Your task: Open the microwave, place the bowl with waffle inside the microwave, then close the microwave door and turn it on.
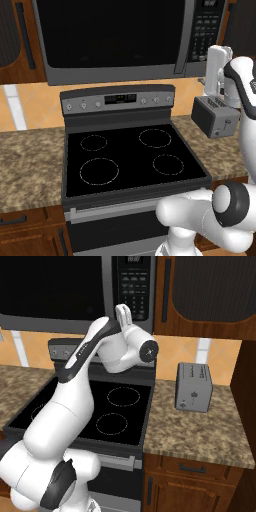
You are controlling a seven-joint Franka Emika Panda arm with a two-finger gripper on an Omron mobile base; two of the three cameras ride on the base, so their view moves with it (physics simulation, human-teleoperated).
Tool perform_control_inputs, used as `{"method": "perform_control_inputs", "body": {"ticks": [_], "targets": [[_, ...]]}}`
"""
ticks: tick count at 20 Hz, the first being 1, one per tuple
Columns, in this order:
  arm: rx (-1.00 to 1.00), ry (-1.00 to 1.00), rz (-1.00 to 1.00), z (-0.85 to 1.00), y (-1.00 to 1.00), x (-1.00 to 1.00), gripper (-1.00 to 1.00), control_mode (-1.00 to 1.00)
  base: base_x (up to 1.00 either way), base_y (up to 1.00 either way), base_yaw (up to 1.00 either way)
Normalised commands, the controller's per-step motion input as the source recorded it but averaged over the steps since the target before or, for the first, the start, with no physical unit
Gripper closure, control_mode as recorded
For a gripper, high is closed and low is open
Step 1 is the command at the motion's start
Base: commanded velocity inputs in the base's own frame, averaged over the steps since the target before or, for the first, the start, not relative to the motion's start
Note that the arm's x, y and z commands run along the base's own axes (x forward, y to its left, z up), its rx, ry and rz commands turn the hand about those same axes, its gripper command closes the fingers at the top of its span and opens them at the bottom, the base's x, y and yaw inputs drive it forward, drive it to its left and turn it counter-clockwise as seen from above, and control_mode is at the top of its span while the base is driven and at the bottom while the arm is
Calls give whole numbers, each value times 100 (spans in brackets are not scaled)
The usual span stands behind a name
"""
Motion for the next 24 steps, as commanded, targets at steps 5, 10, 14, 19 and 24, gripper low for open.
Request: {"method": "perform_control_inputs", "body": {"ticks": [5,10,14,19,24], "targets": [[0,0,3,-1,0,28,-100,-100,0,0,0],[0,0,1,-1,-8,20,-100,-100,0,0,0],[0,0,0,-3,-9,17,-100,-100,0,0,0],[0,0,0,-8,-2,23,-100,-100,0,0,0],[0,0,1,-12,0,33,-100,-100,0,0,0]]}}
